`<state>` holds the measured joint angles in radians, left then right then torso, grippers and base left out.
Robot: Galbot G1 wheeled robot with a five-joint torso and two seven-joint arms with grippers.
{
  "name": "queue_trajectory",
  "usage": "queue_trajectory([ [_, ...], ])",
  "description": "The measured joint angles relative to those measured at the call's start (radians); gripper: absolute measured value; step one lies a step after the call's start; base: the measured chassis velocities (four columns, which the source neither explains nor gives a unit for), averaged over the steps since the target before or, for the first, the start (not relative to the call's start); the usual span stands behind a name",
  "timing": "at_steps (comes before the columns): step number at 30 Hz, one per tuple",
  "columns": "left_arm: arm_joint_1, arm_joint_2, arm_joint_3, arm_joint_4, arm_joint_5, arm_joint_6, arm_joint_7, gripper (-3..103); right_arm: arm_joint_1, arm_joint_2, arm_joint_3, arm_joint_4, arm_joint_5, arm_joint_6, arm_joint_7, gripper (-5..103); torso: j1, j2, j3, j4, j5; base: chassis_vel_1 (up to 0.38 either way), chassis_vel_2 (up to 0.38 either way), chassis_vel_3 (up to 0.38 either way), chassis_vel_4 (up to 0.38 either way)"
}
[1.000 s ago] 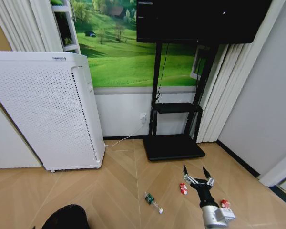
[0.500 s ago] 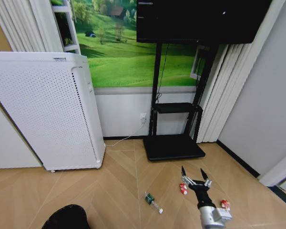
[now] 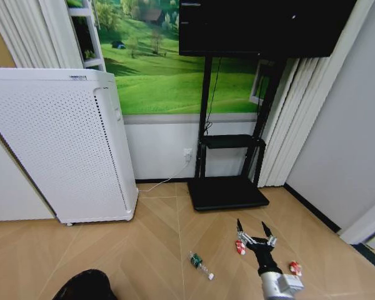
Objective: Pick up the trash bin and place the garbage on the floor into it.
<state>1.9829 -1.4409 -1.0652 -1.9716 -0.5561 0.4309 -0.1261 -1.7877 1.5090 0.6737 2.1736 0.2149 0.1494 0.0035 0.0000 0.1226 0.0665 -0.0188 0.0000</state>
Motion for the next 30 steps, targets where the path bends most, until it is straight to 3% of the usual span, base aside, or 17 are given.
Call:
queue_trajectory([
  [1,0.000,0.000,0.000,0.000,0.000,0.000,0.000,30,0.000,0.000,0.000,0.000,0.000,0.000,0.000,100,0.000,0.000,0.000,0.0000,0.0000,0.000,0.000,0.000,0.000],
  [4,-0.012,0.001,0.010,0.018,0.001,-0.009,0.004,14,-0.002,-0.003,0.003,0.005,0.002,0.002,0.000,100,0.000,0.000,0.000,0.0000,0.0000,0.000,0.000,0.000,0.000],
  [7,-0.028,0.005,0.018,0.028,0.000,-0.016,0.007,7,-0.005,-0.005,0.004,0.009,0.003,0.003,0.000,100,0.000,0.000,0.000,0.0000,0.0000,0.000,0.000,0.000,0.000],
  [14,-0.036,0.009,0.020,0.028,-0.004,-0.030,0.018,7,-0.007,-0.009,0.008,0.012,0.006,0.005,0.000,100,0.000,0.000,0.000,0.0001,0.0001,0.000,0.000,0.000,0.000],
  [16,-0.028,0.011,0.003,0.025,0.028,-0.129,0.077,7,-0.006,-0.001,0.008,0.013,0.011,0.005,0.008,100,0.000,0.000,0.000,0.0000,-0.0002,0.000,0.000,0.000,0.000],
  [17,-0.028,0.011,0.003,0.025,0.028,-0.129,0.077,7,-0.006,-0.001,0.008,0.013,0.011,0.005,0.008,100,0.000,0.000,0.000,0.0000,-0.0002,0.000,0.000,0.000,0.000],
  [19,-0.028,0.010,-0.020,0.030,0.088,-0.230,0.150,7,-0.006,0.002,0.008,0.009,0.012,0.006,0.010,100,0.000,0.000,0.000,-0.0002,-0.0002,0.000,0.000,0.000,0.000],
  [20,-0.028,0.010,-0.020,0.030,0.088,-0.230,0.150,7,-0.006,0.002,0.008,0.009,0.012,0.006,0.010,100,0.000,0.000,0.000,-0.0002,-0.0002,0.000,0.000,0.000,0.000],
  [22,-0.025,0.007,-0.037,0.028,0.126,-0.313,0.208,7,-0.006,-0.001,0.004,0.002,0.010,0.011,0.009,100,0.000,0.000,0.001,0.0002,0.0000,0.000,0.000,0.000,0.000],
  [23,-0.025,0.007,-0.037,0.028,0.126,-0.313,0.208,7,-0.006,-0.001,0.004,0.002,0.010,0.011,0.009,100,0.000,0.000,0.001,0.0002,0.0000,0.000,0.000,0.000,0.000],
  [25,-0.025,0.002,-0.044,0.014,0.129,-0.369,0.241,7,-0.005,-0.005,0.004,-0.003,-0.003,0.013,-0.005,100,0.000,0.000,0.000,-0.0001,-0.0001,0.000,0.000,0.000,0.000],
  [30,-0.028,-0.009,-0.055,-0.008,0.134,-0.450,0.254,7,-0.004,-0.010,0.001,-0.010,-0.031,0.021,-0.041,100,0.000,0.001,0.000,-0.0002,-0.0002,0.000,0.000,0.000,0.000],
])
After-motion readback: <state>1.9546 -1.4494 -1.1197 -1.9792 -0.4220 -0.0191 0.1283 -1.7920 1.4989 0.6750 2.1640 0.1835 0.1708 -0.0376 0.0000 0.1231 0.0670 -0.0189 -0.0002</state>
